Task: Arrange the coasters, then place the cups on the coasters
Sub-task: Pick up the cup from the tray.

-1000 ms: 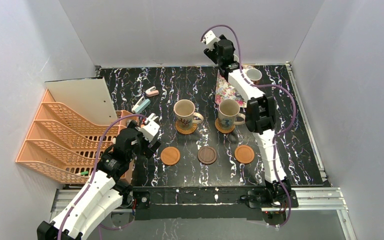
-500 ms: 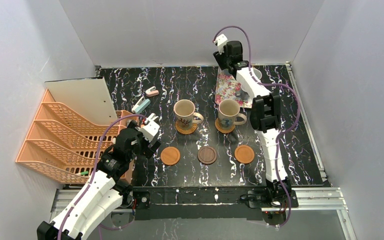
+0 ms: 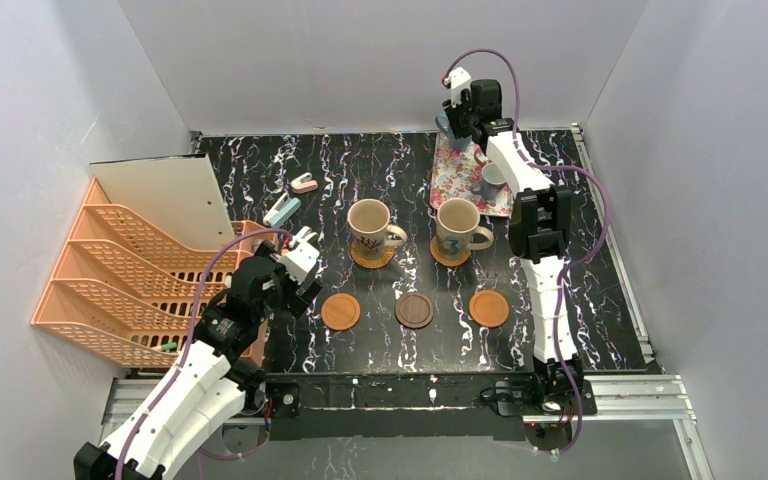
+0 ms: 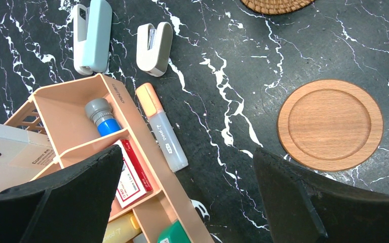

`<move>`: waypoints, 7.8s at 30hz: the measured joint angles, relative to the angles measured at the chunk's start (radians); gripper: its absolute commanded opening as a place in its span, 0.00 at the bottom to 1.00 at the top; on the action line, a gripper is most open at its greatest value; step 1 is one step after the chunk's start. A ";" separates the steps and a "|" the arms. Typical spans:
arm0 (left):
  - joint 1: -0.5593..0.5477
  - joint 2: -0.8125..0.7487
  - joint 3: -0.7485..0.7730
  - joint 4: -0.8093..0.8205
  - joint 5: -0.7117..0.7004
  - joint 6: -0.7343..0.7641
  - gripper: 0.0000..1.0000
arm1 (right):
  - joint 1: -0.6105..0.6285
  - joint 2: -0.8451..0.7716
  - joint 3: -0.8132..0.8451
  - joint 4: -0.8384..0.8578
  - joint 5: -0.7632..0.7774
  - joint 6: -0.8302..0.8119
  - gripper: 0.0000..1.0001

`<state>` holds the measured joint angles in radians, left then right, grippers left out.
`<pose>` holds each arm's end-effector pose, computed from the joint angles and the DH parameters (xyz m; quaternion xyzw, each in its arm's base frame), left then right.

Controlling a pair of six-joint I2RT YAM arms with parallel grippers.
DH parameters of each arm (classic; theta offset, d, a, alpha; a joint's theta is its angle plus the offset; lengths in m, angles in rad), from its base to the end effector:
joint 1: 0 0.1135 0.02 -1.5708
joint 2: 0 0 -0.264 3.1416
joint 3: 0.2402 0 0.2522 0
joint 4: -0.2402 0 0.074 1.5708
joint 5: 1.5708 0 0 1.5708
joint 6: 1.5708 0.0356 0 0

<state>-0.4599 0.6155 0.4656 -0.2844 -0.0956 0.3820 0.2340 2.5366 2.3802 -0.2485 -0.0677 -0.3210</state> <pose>0.1403 -0.0657 0.2426 0.3206 0.7789 0.0193 0.5387 0.5725 0.1389 0.2416 -0.2465 0.7973 0.0043 0.5509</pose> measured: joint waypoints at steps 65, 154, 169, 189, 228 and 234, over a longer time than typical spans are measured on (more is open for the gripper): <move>0.000 0.005 0.000 0.000 -0.002 0.000 0.98 | 0.060 -0.170 -0.060 -0.053 0.082 -0.390 0.87; 0.000 -0.007 0.000 0.000 -0.001 0.000 0.98 | -0.080 -0.272 -0.280 -0.213 0.057 0.135 0.64; 0.000 -0.002 0.000 0.000 -0.002 0.000 0.98 | -0.098 -0.179 -0.153 -0.187 0.015 0.257 0.91; 0.000 0.011 -0.001 0.000 -0.011 0.000 0.98 | -0.219 -0.082 -0.079 -0.146 -0.340 0.464 0.96; 0.000 0.019 -0.001 0.000 -0.019 0.000 0.98 | -0.085 -0.147 -0.041 -0.262 -0.249 0.178 0.98; 0.000 0.018 -0.001 0.000 -0.019 0.000 0.98 | -0.048 -0.190 -0.109 -0.282 -0.194 0.082 0.97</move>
<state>-0.4599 0.6334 0.4644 -0.2840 -0.1146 0.3824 0.1856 2.3470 2.2715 -0.5304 -0.2615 -0.2386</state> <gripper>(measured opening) 0.981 0.971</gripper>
